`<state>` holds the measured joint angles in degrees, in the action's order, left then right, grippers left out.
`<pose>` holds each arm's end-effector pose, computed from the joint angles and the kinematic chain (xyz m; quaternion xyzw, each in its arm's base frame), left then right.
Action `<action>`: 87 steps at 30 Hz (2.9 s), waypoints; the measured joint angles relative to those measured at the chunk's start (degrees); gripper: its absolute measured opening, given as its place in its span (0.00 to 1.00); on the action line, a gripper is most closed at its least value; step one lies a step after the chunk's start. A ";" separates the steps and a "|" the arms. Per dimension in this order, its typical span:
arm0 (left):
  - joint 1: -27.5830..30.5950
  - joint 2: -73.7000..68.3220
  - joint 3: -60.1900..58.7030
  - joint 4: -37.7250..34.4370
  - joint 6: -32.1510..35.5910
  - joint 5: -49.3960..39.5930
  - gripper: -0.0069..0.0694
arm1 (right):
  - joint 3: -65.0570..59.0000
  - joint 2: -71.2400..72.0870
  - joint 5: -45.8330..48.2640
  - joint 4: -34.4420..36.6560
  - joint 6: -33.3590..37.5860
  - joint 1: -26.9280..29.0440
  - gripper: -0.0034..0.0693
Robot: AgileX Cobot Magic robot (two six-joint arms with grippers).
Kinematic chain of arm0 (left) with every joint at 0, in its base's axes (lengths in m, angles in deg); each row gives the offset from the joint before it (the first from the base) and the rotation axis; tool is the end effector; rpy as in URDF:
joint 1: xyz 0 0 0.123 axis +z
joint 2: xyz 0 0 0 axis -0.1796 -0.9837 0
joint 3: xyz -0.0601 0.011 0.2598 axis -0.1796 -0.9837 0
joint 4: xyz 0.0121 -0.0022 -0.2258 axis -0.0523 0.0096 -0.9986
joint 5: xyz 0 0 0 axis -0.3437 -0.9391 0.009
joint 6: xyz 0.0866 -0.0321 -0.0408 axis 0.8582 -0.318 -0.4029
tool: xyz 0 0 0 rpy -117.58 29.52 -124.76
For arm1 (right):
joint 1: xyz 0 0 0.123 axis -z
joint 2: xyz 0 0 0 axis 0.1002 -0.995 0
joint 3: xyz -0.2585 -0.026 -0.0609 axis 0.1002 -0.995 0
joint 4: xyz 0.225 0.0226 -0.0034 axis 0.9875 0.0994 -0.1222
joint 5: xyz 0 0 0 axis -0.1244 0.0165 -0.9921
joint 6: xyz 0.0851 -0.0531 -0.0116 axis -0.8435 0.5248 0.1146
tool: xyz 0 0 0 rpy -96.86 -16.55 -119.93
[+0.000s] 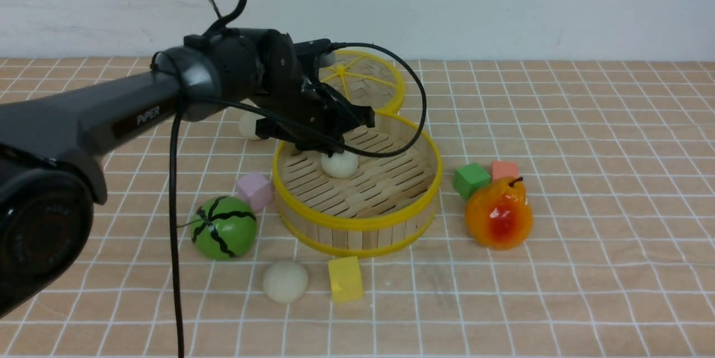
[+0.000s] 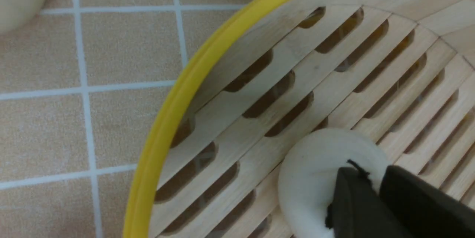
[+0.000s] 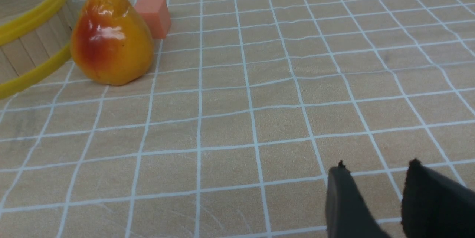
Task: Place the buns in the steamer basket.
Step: Use the left arm to put the steamed stuffed bun into the steamer, then use the left arm to grab a steamed stuffed bun, then use the left arm to put the steamed stuffed bun into the steamer
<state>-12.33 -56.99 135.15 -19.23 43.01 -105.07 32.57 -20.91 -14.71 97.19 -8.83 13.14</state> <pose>0.4319 -0.1910 0.2040 0.0256 0.9394 -0.1695 0.2969 0.0540 -0.0009 0.1703 0.0579 0.8056 0.0029 0.5896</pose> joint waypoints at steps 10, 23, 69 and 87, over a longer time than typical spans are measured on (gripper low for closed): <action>0.00 2.05 0.91 0.05 -2.45 -6.46 0.70 | 0.00 0.00 0.00 0.00 -0.05 0.00 0.38; 10.06 6.50 4.61 1.45 -0.93 -13.39 0.69 | 0.00 0.00 0.00 0.00 -0.05 0.00 0.38; 15.98 -11.29 7.01 -5.93 6.30 12.96 0.09 | 0.00 0.00 0.00 0.00 0.01 0.00 0.38; 9.04 2.05 6.96 -14.96 11.93 -1.73 0.07 | 0.00 0.00 0.00 0.00 0.01 0.00 0.38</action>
<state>-3.29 -54.94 142.11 -34.19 54.94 -106.81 32.57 -20.91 -14.71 97.19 -8.82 13.14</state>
